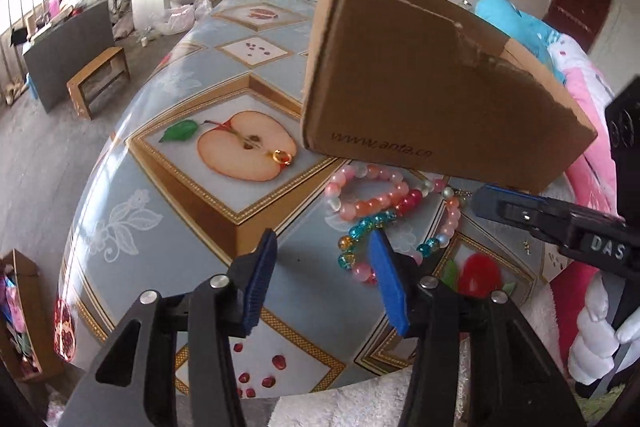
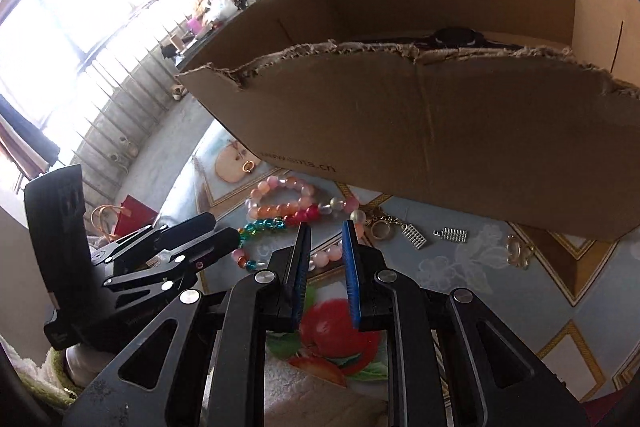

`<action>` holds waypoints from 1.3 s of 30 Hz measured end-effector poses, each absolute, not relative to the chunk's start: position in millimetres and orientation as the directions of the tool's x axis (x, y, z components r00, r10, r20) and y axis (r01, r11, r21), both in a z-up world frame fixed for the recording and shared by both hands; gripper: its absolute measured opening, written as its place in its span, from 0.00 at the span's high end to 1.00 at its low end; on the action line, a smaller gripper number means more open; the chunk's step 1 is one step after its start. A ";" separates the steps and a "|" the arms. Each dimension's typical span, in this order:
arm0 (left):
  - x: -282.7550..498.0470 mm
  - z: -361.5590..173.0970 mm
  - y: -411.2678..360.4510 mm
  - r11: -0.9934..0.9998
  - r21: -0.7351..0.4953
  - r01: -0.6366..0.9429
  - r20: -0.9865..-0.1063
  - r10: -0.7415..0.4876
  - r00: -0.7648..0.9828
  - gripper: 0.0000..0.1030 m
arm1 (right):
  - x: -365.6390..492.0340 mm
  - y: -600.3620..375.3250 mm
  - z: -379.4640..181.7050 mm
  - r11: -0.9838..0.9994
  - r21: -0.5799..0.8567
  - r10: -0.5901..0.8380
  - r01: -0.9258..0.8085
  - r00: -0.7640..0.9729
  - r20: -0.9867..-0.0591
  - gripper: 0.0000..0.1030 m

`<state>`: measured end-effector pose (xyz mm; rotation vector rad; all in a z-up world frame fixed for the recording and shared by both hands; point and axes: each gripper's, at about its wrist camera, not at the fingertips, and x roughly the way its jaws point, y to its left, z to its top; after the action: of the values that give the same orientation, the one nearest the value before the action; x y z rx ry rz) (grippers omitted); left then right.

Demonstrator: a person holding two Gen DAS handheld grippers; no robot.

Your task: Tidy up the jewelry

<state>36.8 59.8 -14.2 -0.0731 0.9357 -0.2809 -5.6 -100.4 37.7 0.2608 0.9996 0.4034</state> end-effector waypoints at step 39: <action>29.8 1.1 59.2 0.943 -0.159 0.293 -0.728 -0.312 0.610 0.91 | -3.9 -67.8 66.7 0.953 0.223 0.300 -0.203 0.555 -0.776 0.93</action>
<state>29.8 59.2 1.1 -0.0251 0.8451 -0.3492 -3.9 -67.8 66.7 0.1124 0.9368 0.2973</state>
